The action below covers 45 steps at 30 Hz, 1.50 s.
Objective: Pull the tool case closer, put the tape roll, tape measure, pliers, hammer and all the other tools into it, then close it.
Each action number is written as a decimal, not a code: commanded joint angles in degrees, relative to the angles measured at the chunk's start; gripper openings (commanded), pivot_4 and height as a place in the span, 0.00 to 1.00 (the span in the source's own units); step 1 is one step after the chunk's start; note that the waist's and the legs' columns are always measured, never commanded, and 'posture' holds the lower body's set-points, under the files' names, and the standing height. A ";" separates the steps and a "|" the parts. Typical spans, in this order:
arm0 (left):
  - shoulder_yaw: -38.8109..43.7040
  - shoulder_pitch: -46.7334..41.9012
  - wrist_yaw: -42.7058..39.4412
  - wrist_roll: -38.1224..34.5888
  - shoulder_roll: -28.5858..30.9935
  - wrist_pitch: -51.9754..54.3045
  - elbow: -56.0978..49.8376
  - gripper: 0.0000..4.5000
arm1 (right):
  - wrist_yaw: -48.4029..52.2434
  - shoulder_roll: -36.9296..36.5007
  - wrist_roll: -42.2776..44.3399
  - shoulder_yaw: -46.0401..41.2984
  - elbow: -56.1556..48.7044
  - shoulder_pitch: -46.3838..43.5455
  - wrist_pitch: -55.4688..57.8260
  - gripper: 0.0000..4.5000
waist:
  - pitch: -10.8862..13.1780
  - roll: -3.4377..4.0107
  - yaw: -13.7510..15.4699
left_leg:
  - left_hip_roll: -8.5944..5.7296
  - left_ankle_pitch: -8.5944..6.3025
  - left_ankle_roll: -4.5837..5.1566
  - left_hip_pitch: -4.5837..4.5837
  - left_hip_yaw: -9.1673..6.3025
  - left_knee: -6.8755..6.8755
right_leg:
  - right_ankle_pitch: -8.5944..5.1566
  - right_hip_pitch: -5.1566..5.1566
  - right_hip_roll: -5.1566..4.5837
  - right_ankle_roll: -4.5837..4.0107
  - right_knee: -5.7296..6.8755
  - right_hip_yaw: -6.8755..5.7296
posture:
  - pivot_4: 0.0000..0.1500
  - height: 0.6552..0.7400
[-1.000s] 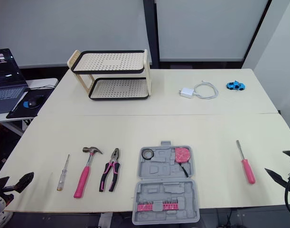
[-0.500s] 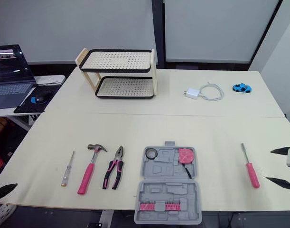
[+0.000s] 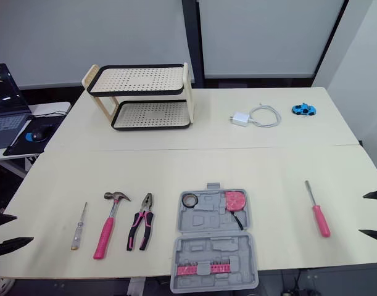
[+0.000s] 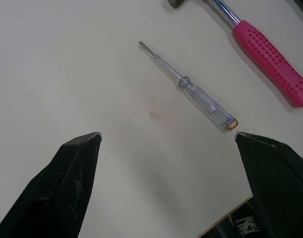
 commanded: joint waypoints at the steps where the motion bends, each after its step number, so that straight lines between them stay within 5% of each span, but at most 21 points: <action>1: 1.62 1.32 -0.21 0.01 1.18 0.23 0.05 1.00 | 1.20 -1.85 0.80 -0.40 -0.80 -1.23 1.42 0.99 | 0.00 0.00 -0.03 | 0.01 0.00 0.00 0.00 0.00 0.00 | 0.00 0.00 0.00 0.00 0.00 0.00 | 1.00 1.00; 16: 6.23 3.80 5.83 -3.45 -1.72 9.02 -6.36 1.00 | 1.90 -1.67 1.06 -0.96 -2.29 -2.96 4.46 0.99 | 0.00 -0.01 0.04 | 0.06 0.00 0.00 -0.01 -0.03 0.02 | 0.00 0.00 -0.02 0.00 0.02 -0.01 | 1.00 1.00; 26: 14.23 13.88 20.46 -9.18 -17.31 24.90 -35.97 1.00 | -1.07 -1.57 9.97 7.00 -16.98 -11.66 16.28 0.99 | -0.01 -0.03 0.14 | 0.20 -0.01 0.01 0.01 -0.19 0.07 | 0.00 0.02 -0.14 0.01 0.02 0.13 | 1.00 1.00; 38: 2.41 17.96 42.78 -13.46 -39.17 37.86 -73.29 1.00 | -4.19 0.89 23.88 26.56 -27.09 -34.55 33.16 0.99 | 0.02 -0.09 2.18 | -0.02 0.00 0.00 -0.12 -0.48 0.15 | 0.01 0.08 -0.46 0.01 -0.13 0.00 | 1.00 1.00; 45: -10.27 14.85 57.26 -7.85 -47.71 41.94 -80.72 1.00 | -6.36 3.15 25.24 31.35 -29.67 -40.06 36.80 0.99 | 0.02 -0.12 2.66 | -0.02 0.00 0.00 -0.10 -0.47 0.17 | 0.01 0.11 -0.22 0.02 -0.13 -0.07 | 1.00 1.00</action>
